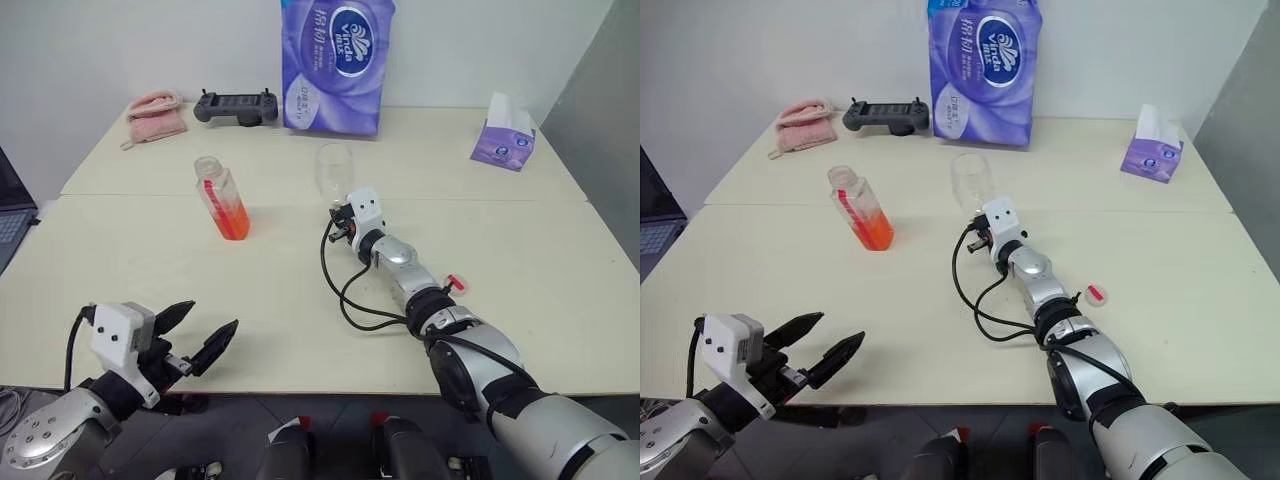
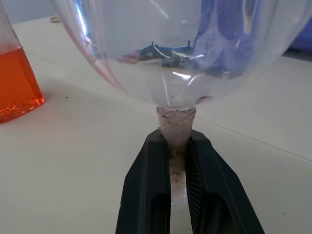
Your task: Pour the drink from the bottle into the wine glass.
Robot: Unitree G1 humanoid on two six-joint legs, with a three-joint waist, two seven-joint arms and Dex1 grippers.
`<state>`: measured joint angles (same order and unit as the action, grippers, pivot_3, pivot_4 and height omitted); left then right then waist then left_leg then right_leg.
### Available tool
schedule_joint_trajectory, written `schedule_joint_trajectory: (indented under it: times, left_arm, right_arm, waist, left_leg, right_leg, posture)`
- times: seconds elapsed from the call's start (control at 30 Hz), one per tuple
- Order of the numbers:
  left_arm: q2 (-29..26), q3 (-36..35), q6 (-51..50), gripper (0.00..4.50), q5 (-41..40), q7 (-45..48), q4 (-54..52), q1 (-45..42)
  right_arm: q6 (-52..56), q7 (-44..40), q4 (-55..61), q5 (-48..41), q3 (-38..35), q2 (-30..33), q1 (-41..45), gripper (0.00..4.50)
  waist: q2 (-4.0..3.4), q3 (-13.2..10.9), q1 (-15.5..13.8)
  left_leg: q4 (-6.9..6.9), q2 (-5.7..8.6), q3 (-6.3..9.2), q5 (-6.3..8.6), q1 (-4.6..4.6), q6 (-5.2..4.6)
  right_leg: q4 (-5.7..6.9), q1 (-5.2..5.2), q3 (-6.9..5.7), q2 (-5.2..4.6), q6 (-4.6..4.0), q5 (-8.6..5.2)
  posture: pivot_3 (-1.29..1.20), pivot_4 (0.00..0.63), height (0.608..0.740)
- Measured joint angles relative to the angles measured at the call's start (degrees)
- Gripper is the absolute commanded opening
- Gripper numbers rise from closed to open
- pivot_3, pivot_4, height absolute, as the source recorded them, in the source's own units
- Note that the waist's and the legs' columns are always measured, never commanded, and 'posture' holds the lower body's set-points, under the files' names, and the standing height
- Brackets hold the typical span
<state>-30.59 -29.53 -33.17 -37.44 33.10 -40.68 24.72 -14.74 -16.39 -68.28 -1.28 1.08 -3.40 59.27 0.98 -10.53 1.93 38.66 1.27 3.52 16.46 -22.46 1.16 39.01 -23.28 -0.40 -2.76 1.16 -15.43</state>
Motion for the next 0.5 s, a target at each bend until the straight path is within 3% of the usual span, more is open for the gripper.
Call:
schedule_joint_trajectory:
  times: [0.23,0.5]
  left_arm:
    - [-2.13,0.00,-0.11,4.50,-0.76,0.07,0.11,-2.63]
    - [-4.71,0.01,-0.21,4.50,-0.99,0.59,1.82,-4.84]
  right_arm:
    - [-0.50,0.30,-0.43,0.17,-0.54,-0.47,-0.03,0.13]
    - [-2.40,-0.53,-0.46,0.43,-0.88,-1.40,-1.53,2.87]
  waist:
    - [0.00,0.00,0.02]
    - [0.00,0.00,-0.03]
  left_leg:
    - [0.00,0.00,-0.01,0.00,0.01,0.00]
    - [0.00,0.00,0.01,0.00,0.01,0.01]
  right_leg:
    - [0.00,0.00,0.00,0.02,0.00,0.00]
    - [0.00,0.01,0.00,0.06,0.00,0.00]
  posture:
    - [0.00,0.150,0.740]
    - [0.00,0.150,0.740]
